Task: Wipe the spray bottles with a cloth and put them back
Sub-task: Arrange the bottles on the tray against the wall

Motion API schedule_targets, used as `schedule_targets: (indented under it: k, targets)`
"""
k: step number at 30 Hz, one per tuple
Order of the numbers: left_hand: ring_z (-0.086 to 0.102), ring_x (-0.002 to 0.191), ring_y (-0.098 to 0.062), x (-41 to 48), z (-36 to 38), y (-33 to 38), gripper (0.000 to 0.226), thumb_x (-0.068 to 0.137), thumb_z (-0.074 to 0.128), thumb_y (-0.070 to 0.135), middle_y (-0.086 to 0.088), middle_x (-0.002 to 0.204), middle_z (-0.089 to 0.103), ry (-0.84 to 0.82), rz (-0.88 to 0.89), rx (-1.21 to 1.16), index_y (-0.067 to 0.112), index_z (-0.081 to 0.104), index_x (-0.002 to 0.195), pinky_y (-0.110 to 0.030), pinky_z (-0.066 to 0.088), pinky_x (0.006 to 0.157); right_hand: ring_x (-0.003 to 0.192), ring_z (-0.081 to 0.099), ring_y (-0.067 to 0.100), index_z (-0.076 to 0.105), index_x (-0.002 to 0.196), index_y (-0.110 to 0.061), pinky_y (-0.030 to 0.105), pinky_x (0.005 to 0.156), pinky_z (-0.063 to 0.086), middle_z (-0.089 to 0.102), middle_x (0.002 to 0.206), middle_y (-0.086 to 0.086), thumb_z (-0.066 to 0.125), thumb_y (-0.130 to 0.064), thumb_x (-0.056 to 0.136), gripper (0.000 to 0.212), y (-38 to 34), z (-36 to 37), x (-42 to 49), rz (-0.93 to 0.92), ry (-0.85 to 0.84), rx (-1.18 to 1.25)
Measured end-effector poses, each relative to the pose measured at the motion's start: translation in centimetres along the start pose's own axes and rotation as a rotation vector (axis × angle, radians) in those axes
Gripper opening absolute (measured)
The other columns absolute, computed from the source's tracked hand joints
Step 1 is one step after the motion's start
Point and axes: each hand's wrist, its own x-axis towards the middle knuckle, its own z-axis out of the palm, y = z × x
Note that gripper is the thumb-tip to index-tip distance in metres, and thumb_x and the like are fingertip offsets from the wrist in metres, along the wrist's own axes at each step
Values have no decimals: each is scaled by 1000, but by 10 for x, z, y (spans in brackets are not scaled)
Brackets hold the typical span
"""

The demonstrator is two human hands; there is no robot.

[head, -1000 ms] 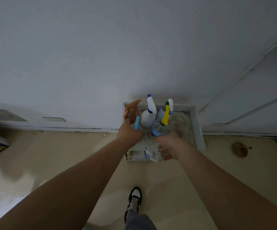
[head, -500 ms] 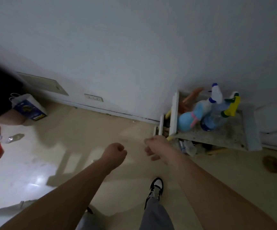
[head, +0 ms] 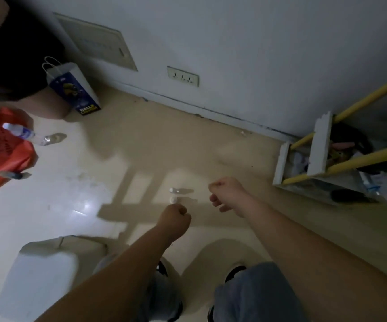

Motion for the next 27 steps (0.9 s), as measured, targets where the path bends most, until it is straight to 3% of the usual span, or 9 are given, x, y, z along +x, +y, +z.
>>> schedule_targets:
  k: [4, 7, 9, 12, 16, 18, 20, 24, 27]
  targets:
    - [59, 81, -23, 97, 46, -68, 15, 92, 52, 8, -5, 84, 60, 20, -155, -30, 12, 60, 79, -33, 56, 72, 65, 56, 23, 69, 96, -6, 33, 59, 43, 66, 76, 9, 54, -21, 97, 21, 63, 49, 99, -39, 7, -3]
    - [63, 88, -31, 160, 64, -115, 21, 96, 54, 9, -9, 88, 58, 64, -301, -128, 1, 62, 113, -43, 62, 81, 65, 56, 22, 69, 88, -16, 33, 58, 43, 67, 76, 8, 54, -20, 95, 17, 97, 86, 162, -69, -35, -62]
    - [64, 103, -35, 195, 71, -142, 50, 90, 59, 9, -16, 111, 59, 136, -281, -143, 1, 48, 138, -41, 59, 78, 69, 58, 22, 67, 88, -23, 31, 58, 45, 66, 82, 6, 53, -16, 93, 17, 113, 107, 199, -101, -75, -147]
    - [56, 126, -35, 235, 78, -165, 76, 86, 60, 5, -16, 150, 45, 187, -183, -97, 11, 33, 157, -41, 57, 95, 84, 59, 18, 69, 114, -24, 31, 70, 52, 60, 101, 2, 48, -8, 92, 35, 135, 133, 236, -193, -168, -356]
    - [58, 122, -34, 266, 83, -190, 67, 86, 56, 2, -16, 147, 51, 283, -231, -215, 12, 45, 151, -33, 54, 92, 130, 48, 26, 49, 147, -32, 34, 95, 51, 36, 148, 3, 75, -13, 81, 73, 174, 172, 258, -222, -341, -570]
    - [61, 113, -30, 267, 89, -202, 65, 81, 55, 4, -9, 138, 56, 323, -203, -294, 15, 53, 145, -34, 54, 92, 136, 43, 27, 42, 151, -38, 36, 103, 47, 27, 152, -1, 84, -26, 77, 86, 193, 193, 261, -249, -340, -612]
    - [57, 122, -25, 267, 93, -208, 58, 82, 56, -3, -3, 138, 56, 341, -131, -314, 18, 62, 136, -33, 51, 95, 132, 48, 24, 47, 148, -36, 39, 108, 45, 38, 146, -2, 83, -31, 80, 77, 204, 209, 267, -280, -296, -554]
    - [58, 123, -21, 273, 105, -219, 51, 78, 68, 3, -1, 131, 60, 202, -14, -168, 17, 67, 128, -31, 49, 103, 110, 64, 20, 69, 125, -21, 36, 96, 52, 65, 120, 1, 66, -24, 97, 29, 214, 217, 278, -331, -213, -388]
    - [60, 124, -19, 281, 113, -225, 39, 84, 67, 9, 1, 130, 65, 205, 11, -113, 17, 72, 122, -26, 45, 103, 104, 64, 16, 68, 120, -28, 32, 92, 51, 65, 110, -6, 60, -33, 99, 23, 219, 214, 291, -235, -175, -275]
